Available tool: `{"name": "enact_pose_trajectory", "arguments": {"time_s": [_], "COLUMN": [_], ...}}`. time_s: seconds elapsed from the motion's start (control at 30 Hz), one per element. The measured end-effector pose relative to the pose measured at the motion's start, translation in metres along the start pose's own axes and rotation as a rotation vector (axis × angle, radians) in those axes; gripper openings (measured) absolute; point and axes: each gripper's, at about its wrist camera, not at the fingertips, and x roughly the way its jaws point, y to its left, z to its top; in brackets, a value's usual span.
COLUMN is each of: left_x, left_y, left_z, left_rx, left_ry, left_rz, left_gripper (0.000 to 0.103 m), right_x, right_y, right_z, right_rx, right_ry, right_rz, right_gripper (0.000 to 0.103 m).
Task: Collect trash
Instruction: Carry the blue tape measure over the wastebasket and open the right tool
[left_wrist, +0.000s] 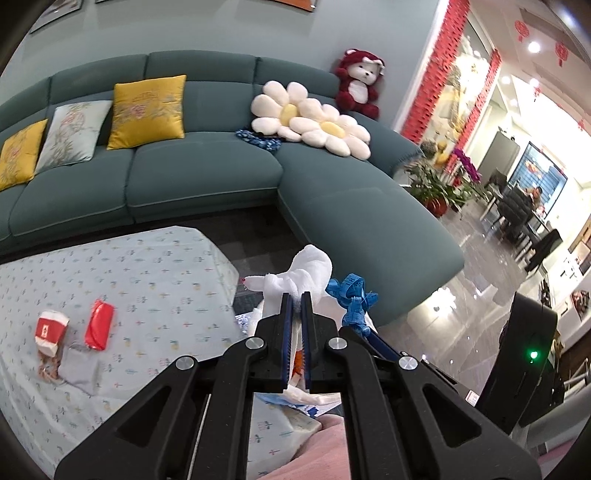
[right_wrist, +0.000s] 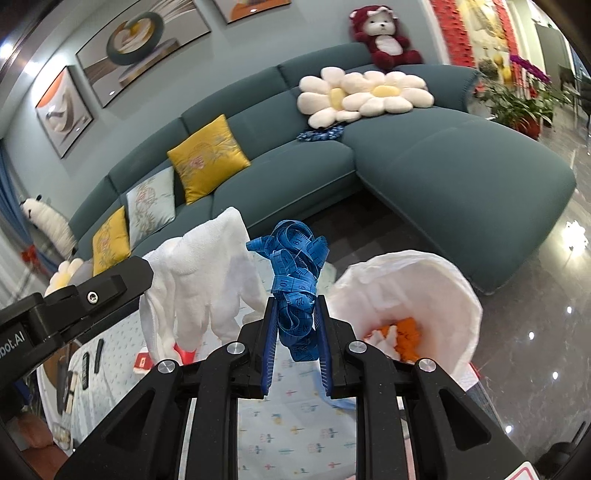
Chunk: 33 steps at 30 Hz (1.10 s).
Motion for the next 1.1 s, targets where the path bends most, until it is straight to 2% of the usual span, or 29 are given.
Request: {"name": "enact_pose_trajectory", "arguments": {"time_s": [0.4,0.7,0.77,0.8,0.83,0.87,1.1], "left_x": [0.042,0.062,0.063,0.063,0.064,0.064,0.064], "left_y": [-0.033,-0.046,-0.047,-0.046,-0.046,-0.045,-0.034], "left_z": [-0.006,-0.006,-0.006,-0.006,-0.005,-0.005,-0.006], "left_rx": [0.038,0.04,0.027,0.019,0.015,0.008,-0.01], "left_ry": [0.071,0.098,0.089,0.081,0.078,0.069,0.076], "left_rz": [-0.036,-0.064,-0.072,-0.054,-0.039,-0.022,0.012], "left_gripper": [0.005,0.006,0.009,0.025,0.046,0.05,0.049], "right_x": [0.009,0.018,0.019,0.019,0.018,0.018,0.02], "right_y": [-0.052,-0.071,-0.072,-0.072,-0.072,-0.072,-0.071], "right_z": [0.001,-0.002,-0.002,-0.003,-0.003,-0.003,-0.003], "right_rx": [0.069,0.092,0.095,0.099,0.102,0.103,0.091], "right_ry": [0.012,0.034,0.03,0.026,0.025,0.02,0.03], "right_rz": [-0.053,-0.075,-0.093,-0.104,-0.105,-0.104,-0.107], "right_gripper": [0.018,0.019,0.022,0.025,0.038,0.048,0.05]}}
